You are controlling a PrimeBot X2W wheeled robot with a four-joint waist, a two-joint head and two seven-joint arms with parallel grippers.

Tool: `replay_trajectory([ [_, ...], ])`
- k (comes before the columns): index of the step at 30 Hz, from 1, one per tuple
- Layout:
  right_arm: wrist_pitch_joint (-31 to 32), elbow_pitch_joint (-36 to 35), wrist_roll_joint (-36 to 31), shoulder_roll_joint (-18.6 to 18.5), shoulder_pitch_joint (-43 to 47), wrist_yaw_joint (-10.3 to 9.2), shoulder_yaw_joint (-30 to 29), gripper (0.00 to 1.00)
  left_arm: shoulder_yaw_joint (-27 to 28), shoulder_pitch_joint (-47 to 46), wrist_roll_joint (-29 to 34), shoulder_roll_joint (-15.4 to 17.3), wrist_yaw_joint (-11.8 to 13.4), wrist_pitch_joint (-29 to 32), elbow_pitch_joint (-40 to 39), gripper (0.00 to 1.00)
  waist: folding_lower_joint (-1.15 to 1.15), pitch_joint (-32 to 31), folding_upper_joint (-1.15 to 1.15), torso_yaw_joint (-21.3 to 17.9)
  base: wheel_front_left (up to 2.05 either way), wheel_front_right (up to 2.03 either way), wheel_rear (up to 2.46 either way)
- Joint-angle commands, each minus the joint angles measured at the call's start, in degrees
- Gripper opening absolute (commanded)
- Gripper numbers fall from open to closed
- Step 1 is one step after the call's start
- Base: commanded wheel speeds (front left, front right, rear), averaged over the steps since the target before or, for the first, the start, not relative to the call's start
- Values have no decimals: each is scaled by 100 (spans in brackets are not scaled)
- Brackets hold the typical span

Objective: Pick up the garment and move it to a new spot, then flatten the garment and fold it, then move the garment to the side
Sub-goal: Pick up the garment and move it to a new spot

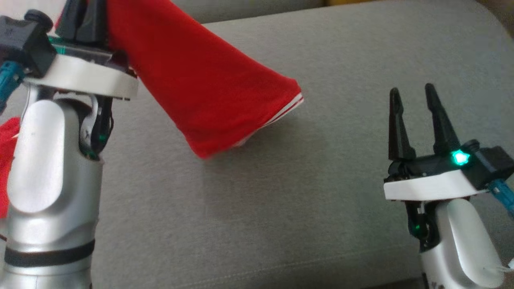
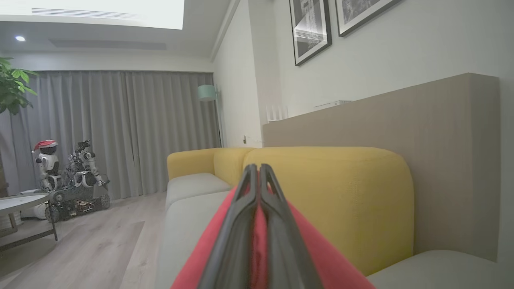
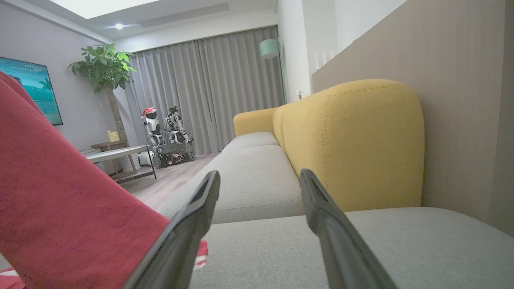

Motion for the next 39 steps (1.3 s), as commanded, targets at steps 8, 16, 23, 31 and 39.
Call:
replay_trajectory([
  [8, -60, -424, 75, -18, -267, -4, -137, 100, -629, -470, 189, -292, -91, 5, -19, 0, 0, 282, 0, -588, 0, 0, 0],
  [16, -61, -552, 257, -18, -434, -4, -751, 100, -2309, 138, -286, -673, 136, -217, 784, 0, 0, 453, 0, -854, 0, 0, 0],
  [23, -62, -543, 304, -18, -483, -4, -862, 100, -3902, 188, -1118, -677, 585, -448, 1160, 100, 0, 552, 0, -895, 0, 0, 0],
  [31, -62, -449, 166, -18, -339, -4, -724, 100, -3755, -11, -1490, -658, 1064, -572, 1486, 100, 0, 325, 0, -392, 0, 0, 0],
  [39, -62, -184, -161, -18, 13, -4, -397, 100, -2410, 699, -1329, 30, 1299, -580, 789, 100, 0, -102, 0, 390, 0, 0, 0],
])
